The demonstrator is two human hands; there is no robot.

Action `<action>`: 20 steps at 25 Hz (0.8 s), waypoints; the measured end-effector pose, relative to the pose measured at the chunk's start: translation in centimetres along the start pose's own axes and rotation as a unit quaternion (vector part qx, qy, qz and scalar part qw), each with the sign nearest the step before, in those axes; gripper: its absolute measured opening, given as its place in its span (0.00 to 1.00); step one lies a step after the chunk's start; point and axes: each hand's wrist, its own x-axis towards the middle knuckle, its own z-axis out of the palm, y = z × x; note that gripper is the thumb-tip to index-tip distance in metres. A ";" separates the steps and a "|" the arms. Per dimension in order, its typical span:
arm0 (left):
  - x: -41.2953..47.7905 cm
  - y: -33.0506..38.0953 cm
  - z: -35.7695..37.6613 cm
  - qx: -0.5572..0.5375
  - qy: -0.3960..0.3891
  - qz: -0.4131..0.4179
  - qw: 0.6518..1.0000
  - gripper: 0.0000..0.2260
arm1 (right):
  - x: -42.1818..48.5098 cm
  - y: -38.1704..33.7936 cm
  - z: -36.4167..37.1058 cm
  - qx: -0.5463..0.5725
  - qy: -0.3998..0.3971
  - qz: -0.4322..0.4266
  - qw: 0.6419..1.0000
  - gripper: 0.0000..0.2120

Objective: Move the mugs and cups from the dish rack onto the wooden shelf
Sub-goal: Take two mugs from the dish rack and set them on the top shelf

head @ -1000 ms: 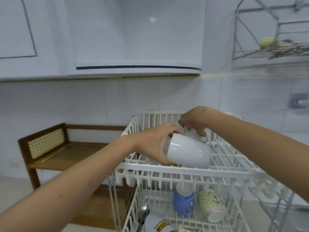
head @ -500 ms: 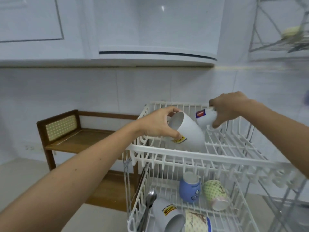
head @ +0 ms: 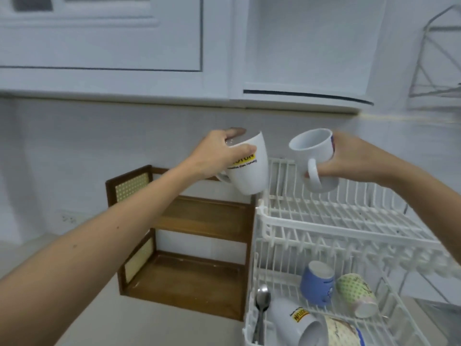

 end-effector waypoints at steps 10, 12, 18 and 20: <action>0.2 -11.9 -12.3 0.289 -0.045 -0.056 0.955 0.38 | 8.3 -10.5 16.6 0.030 0.036 0.065 0.997 0.29; 0.8 -14.8 -13.1 0.312 -0.085 -0.087 0.942 0.38 | 10.3 -9.6 20.7 0.068 0.036 0.147 0.986 0.31; 2.8 -22.3 -13.6 0.316 -0.150 -0.115 0.930 0.39 | 14.8 -6.6 30.5 0.108 0.028 0.279 0.954 0.37; 3.5 -23.9 -13.5 0.323 -0.176 -0.097 0.925 0.37 | 15.7 -6.1 32.3 0.087 0.043 0.296 0.950 0.37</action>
